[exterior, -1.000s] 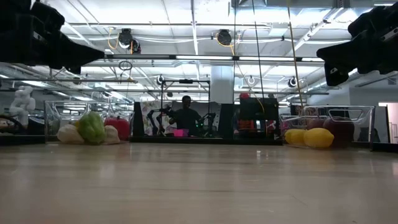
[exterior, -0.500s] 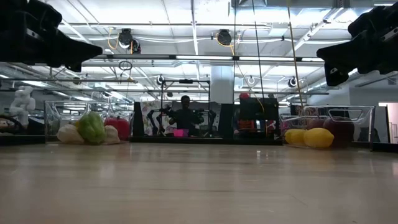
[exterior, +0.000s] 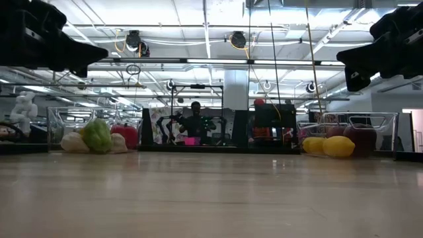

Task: Sort produce into baskets
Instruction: Return to Home Position

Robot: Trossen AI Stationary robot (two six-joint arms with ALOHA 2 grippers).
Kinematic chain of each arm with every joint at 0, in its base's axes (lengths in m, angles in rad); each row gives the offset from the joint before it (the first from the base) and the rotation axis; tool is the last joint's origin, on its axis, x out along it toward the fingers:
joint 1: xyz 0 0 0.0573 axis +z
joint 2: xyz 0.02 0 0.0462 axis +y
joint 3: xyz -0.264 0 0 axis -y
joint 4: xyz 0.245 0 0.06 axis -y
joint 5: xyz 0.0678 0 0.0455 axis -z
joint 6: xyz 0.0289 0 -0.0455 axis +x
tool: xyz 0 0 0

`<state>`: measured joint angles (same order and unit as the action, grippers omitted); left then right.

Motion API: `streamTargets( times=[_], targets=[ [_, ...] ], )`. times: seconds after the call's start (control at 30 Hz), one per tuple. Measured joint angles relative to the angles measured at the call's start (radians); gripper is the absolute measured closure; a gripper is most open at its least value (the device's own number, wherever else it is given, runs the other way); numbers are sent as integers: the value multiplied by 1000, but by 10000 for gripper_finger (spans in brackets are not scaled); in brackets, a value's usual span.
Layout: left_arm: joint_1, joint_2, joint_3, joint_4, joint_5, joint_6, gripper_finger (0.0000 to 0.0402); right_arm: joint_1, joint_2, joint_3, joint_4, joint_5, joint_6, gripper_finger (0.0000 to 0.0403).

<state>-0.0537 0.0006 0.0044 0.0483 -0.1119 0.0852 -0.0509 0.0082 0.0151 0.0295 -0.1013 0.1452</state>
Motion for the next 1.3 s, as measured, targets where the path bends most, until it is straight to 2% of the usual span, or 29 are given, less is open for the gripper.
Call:
streamTargets(
  times=[0.13, 0.47, 1.3],
  targets=[
    [4, 0, 0, -9, 19, -33, 401, 0, 0, 0, 0, 0, 0, 403],
    [3, 0, 0, -8, -17, -52, 378, 0, 0, 0, 0, 0, 0, 403],
    [3, 0, 0, -10, -23, -52, 375, 0, 0, 0, 0, 0, 0, 403]
  ],
)
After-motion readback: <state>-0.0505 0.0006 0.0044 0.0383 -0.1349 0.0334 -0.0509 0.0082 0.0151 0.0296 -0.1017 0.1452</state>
